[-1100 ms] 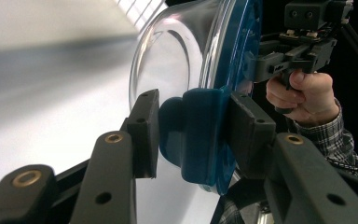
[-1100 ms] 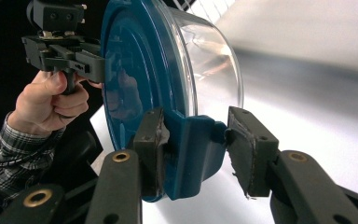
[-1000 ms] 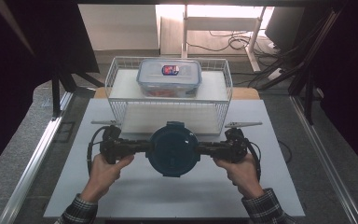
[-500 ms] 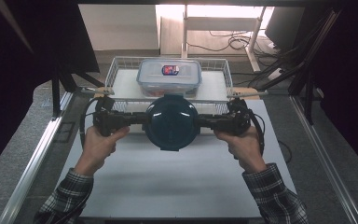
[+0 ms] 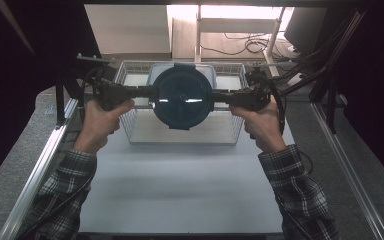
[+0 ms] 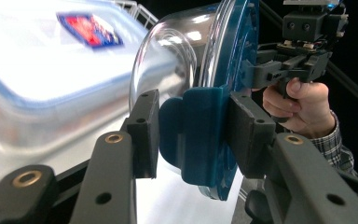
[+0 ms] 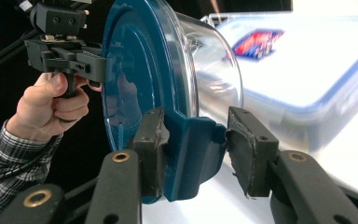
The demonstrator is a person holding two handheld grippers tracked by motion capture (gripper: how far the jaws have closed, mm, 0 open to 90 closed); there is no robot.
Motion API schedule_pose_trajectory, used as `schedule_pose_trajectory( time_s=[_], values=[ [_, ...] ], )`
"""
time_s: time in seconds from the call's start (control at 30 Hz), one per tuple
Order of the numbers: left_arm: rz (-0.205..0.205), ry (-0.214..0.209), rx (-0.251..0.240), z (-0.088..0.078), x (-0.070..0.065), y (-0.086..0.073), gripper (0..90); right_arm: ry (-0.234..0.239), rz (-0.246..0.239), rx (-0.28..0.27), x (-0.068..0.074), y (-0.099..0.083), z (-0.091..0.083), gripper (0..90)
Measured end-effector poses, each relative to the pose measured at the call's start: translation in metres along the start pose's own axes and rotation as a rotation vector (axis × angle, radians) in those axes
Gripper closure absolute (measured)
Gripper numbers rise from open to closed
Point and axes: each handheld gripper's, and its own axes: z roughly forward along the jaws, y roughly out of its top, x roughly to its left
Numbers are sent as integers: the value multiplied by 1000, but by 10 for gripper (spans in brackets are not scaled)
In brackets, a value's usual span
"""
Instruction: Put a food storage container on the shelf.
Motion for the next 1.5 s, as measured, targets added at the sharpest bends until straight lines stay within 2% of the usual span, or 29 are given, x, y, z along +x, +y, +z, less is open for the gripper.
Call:
schedule_pose_trajectory(
  time_s=[0.33, 0.4, 0.5, 0.63, 0.8, 0.97, 1.1, 1.3, 1.4, 1.43, 1.5],
  values=[
    [-12, -8, -44, -4, 11, 41, 574, -3, 8, -51, -8, 41, 4, 576],
    [-11, -9, -49, -5, 14, 46, 574, -7, 2, -57, -9, 49, 6, 576],
    [-30, -9, -52, -2, 22, 53, 574, -14, 1, -60, -13, 57, 9, 575],
    [-53, -2, -54, 5, 32, 57, 573, -27, 26, -68, -25, 64, 16, 572],
    [-79, -12, -70, 9, 44, 60, 574, -30, 62, -73, -34, 67, 21, 570],
    [-87, -2, -66, 13, 48, 62, 572, -54, 63, -67, -38, 72, 25, 558],
    [-75, 16, -57, 14, 49, 65, 559, -68, 72, -83, -39, 72, 28, 550],
    [-94, 41, -68, 17, 54, 68, 540, -83, 80, -109, -42, 71, 31, 548],
    [-111, 27, -69, 20, 58, 69, 534, -92, 76, -111, -44, 70, 32, 553],
    [-110, 19, -69, 21, 59, 69, 530, -99, 69, -109, -45, 70, 32, 588],
    [-134, 28, -60, 25, 62, 70, 507, -157, 39, -91, -43, 71, 34, 578]
  ],
)
